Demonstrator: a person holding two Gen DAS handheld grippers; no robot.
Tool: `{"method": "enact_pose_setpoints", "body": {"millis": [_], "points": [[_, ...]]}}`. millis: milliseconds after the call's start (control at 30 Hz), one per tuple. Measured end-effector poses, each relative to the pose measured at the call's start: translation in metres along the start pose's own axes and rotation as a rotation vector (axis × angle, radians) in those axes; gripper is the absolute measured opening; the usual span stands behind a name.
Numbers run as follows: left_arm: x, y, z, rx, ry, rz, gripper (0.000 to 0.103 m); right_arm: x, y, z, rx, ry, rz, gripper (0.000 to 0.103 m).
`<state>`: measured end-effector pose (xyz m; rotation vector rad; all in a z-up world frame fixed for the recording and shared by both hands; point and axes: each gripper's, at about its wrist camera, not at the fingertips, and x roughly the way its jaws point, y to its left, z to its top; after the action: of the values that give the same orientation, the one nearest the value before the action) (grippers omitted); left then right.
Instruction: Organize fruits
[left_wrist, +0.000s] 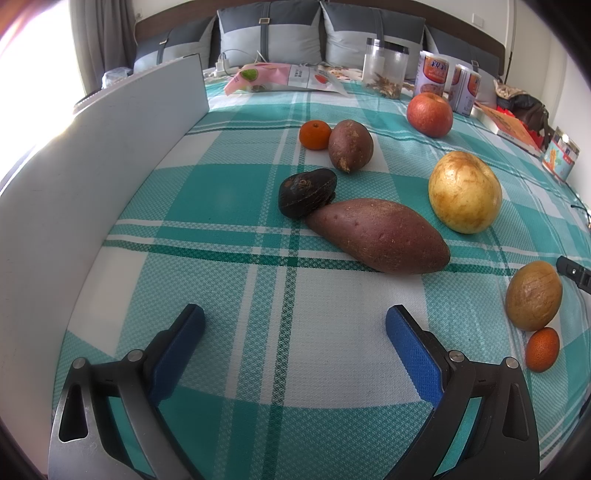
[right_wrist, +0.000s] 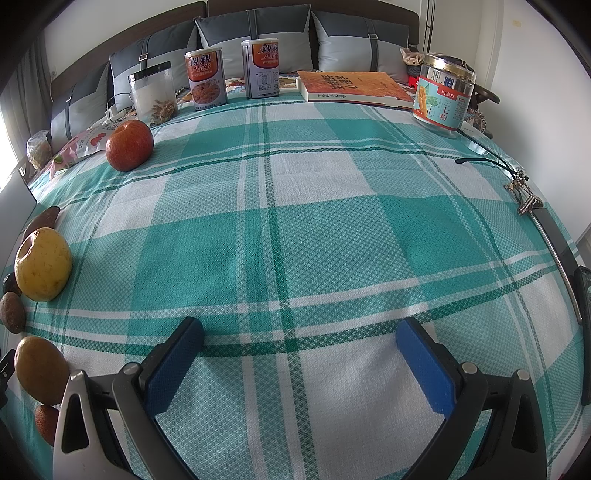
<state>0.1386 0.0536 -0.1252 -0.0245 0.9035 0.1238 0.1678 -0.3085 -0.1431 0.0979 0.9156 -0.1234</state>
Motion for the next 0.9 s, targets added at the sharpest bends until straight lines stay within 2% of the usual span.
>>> {"method": "enact_pose_setpoints", "body": {"millis": [900], "points": [[0.0005, 0.0009, 0.0, -0.003, 0.002, -0.007, 0.1, -0.0009, 0.0006, -0.0009, 0.012, 0.0, -0.009, 0.103]]}}
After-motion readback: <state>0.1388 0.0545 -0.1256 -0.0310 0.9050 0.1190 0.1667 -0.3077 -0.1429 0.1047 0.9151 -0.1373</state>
